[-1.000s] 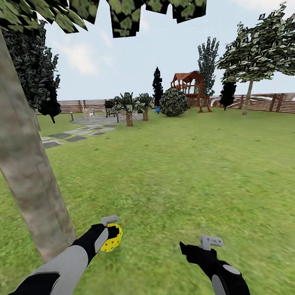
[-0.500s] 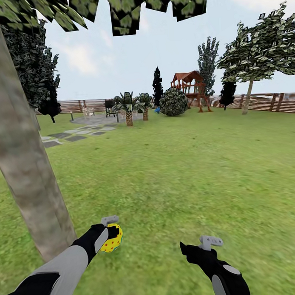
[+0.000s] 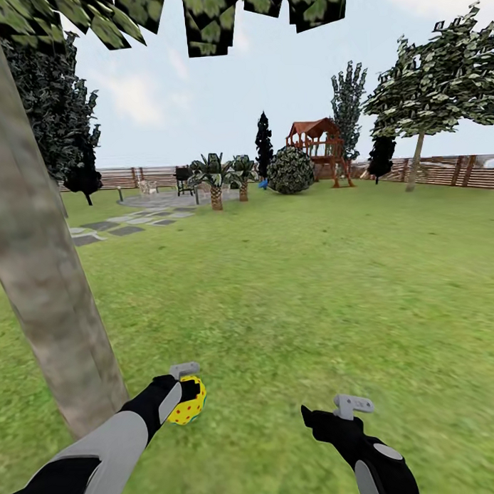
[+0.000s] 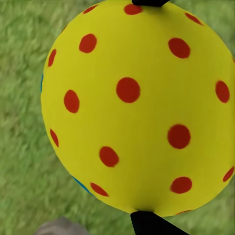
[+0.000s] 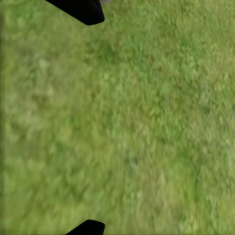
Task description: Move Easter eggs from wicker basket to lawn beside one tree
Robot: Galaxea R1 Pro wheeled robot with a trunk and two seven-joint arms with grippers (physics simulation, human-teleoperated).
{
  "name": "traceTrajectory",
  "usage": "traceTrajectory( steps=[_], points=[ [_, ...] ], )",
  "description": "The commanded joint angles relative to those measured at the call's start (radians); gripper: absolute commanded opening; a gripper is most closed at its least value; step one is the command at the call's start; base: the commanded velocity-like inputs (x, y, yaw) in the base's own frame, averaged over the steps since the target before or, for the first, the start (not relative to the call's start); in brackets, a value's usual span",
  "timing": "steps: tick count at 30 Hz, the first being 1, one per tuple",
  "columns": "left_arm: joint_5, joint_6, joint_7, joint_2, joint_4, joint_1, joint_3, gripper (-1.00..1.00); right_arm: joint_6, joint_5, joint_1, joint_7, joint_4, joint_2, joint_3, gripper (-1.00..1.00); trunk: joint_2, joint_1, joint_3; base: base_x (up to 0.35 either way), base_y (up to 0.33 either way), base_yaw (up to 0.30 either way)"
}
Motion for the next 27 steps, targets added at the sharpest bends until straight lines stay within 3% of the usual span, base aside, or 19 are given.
traceTrajectory(
  steps=[1,19,23,27],
  points=[
    [0.01,0.005,0.004,0.0,-0.002,0.0,0.002,-1.0,0.004,-0.01,-0.001,-0.009,-0.001,0.0,0.001,1.0,-0.008,0.004,-0.004,0.0,0.0,0.0],
    [0.01,0.002,0.005,0.0,-0.001,0.0,0.002,-1.0,0.004,-0.01,0.0,-0.009,0.0,-0.001,-0.001,1.0,-0.134,0.073,-0.061,0.0,0.0,0.0],
    [0.01,-0.002,0.006,0.0,-0.002,0.0,0.002,-1.0,0.004,-0.01,0.0,-0.009,0.0,0.0,-0.001,1.0,-0.134,0.073,-0.061,0.0,0.0,0.0],
    [0.01,-0.003,0.006,0.0,-0.002,0.0,0.002,-1.0,0.004,-0.01,0.0,-0.009,0.0,-0.001,-0.001,1.0,-0.162,0.088,-0.073,0.0,0.0,0.0]
  ],
)
